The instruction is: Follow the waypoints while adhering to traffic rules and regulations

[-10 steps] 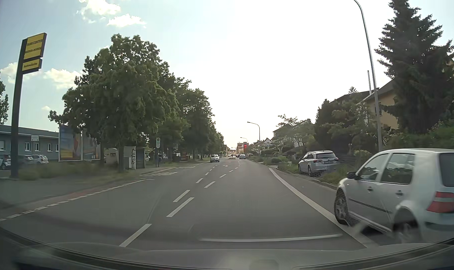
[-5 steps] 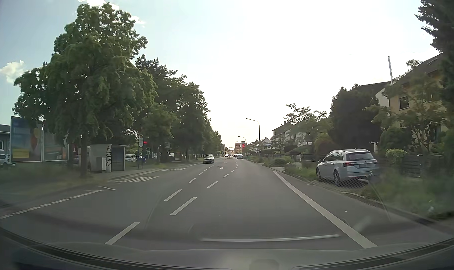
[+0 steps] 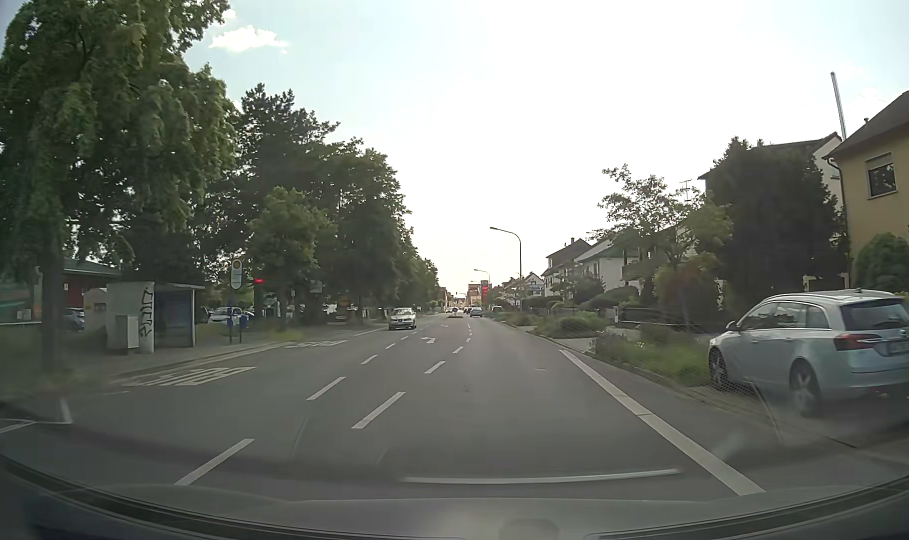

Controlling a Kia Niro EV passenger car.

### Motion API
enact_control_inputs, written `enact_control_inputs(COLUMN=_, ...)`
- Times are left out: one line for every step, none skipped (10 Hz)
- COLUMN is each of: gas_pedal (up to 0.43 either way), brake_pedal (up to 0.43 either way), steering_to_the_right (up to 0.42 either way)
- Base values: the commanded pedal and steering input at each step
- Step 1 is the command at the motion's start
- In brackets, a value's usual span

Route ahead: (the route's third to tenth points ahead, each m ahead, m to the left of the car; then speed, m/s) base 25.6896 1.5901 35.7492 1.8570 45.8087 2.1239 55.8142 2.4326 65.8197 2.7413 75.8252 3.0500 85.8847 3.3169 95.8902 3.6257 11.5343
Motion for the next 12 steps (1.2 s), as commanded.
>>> enact_control_inputs(gas_pedal=0.000, brake_pedal=0.055, steering_to_the_right=0.003)
enact_control_inputs(gas_pedal=0.000, brake_pedal=0.055, steering_to_the_right=0.003)
enact_control_inputs(gas_pedal=0.000, brake_pedal=0.055, steering_to_the_right=0.003)
enact_control_inputs(gas_pedal=0.000, brake_pedal=0.055, steering_to_the_right=0.003)
enact_control_inputs(gas_pedal=0.000, brake_pedal=0.055, steering_to_the_right=0.003)
enact_control_inputs(gas_pedal=0.000, brake_pedal=0.055, steering_to_the_right=0.003)
enact_control_inputs(gas_pedal=0.000, brake_pedal=0.055, steering_to_the_right=0.003)
enact_control_inputs(gas_pedal=0.000, brake_pedal=0.055, steering_to_the_right=0.003)
enact_control_inputs(gas_pedal=0.000, brake_pedal=0.055, steering_to_the_right=0.003)
enact_control_inputs(gas_pedal=0.000, brake_pedal=0.055, steering_to_the_right=0.003)
enact_control_inputs(gas_pedal=0.000, brake_pedal=0.055, steering_to_the_right=0.003)
enact_control_inputs(gas_pedal=0.000, brake_pedal=0.055, steering_to_the_right=0.003)
